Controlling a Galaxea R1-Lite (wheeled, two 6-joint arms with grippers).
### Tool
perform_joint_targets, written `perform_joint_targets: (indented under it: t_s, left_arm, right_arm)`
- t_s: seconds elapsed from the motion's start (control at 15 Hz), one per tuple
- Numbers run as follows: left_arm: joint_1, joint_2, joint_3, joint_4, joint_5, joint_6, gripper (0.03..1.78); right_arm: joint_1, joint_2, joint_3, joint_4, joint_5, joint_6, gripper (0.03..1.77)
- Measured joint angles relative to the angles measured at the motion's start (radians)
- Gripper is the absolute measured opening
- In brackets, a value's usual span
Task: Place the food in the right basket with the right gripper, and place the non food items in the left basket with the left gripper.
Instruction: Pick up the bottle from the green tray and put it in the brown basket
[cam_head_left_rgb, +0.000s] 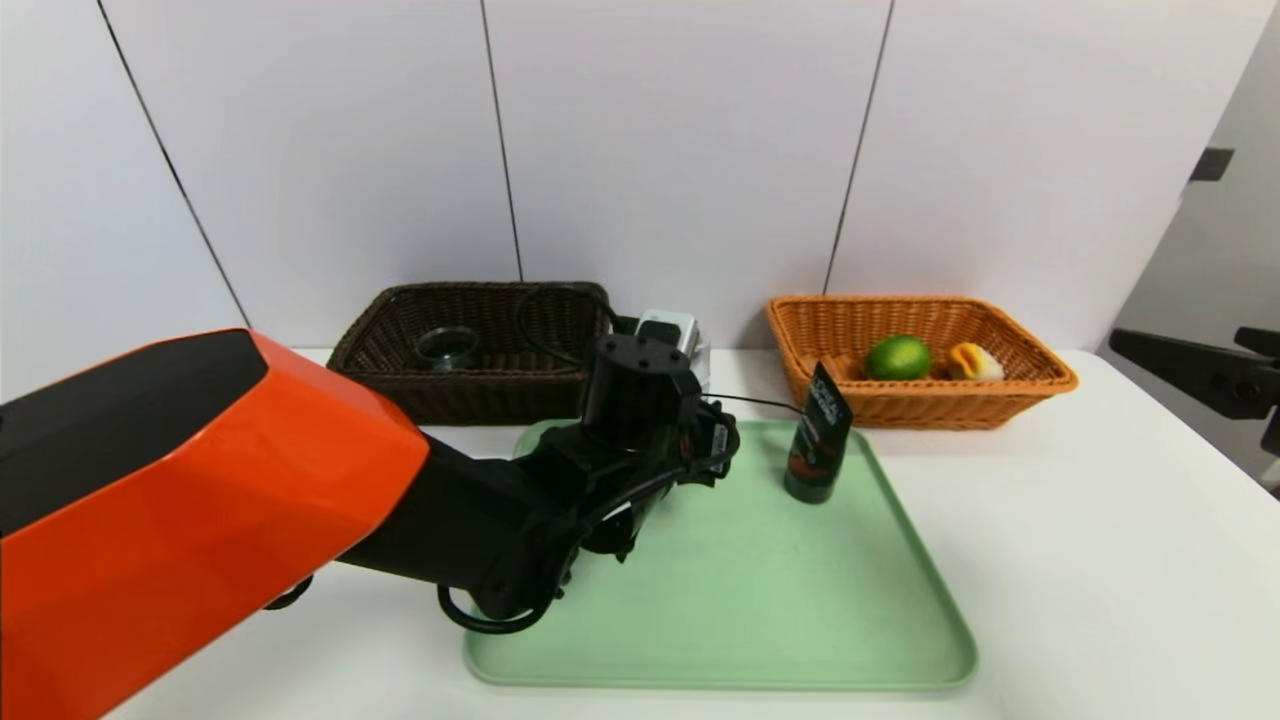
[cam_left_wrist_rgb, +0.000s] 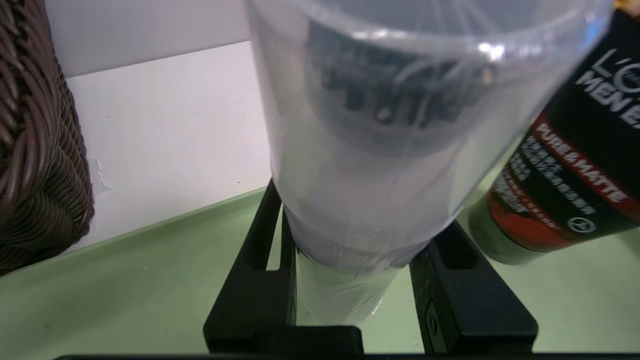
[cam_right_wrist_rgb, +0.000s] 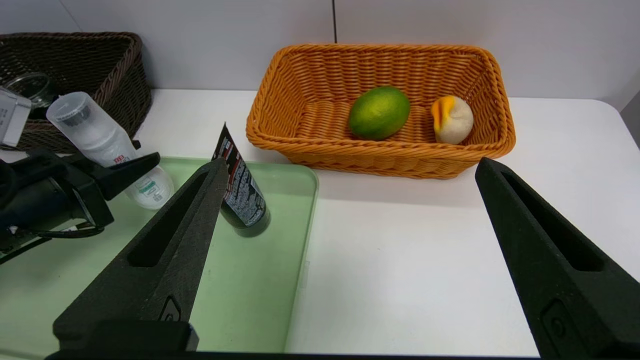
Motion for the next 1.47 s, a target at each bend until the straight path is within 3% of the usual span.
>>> perform_joint_targets:
  t_s: [0.27, 0.47, 0.73, 0.87, 1.07, 1.47]
  left_arm:
    - [-0.002, -0.111, -0.074, 0.116, -0.028, -0.004, 0.63]
    - [0.010, -0.229, -0.209, 0.296, -0.029, -0.007, 0.63]
    - [0.149, -0.347, -0.352, 0.518, -0.043, 0.001, 0.63]
    - [0.239, -0.372, -0.362, 0.539, -0.087, 0.001, 0.63]
    - [0.366, -0.356, -0.345, 0.541, -0.141, -0.006, 0.63]
    - [0.472, -0.193, -0.341, 0.535, -0.200, -0.026, 0.63]
  right_arm:
    - [0.000, -0.005, 0.001, -0.002, 0.002, 0.000, 1.71]
    - [0.000, -0.004, 0.000, -0.001, 0.001, 0.000, 1.71]
    - [0.000, 0.005, -0.001, 0.000, 0.001, 0.001, 1.71]
    - [0.000, 0.014, -0.005, -0.003, 0.005, 0.004, 1.71]
    - [0.000, 0.019, -0.007, -0.003, 0.055, 0.006, 1.71]
    - [-0.001, 0.036, -0.003, -0.003, 0.059, 0.004, 1.71]
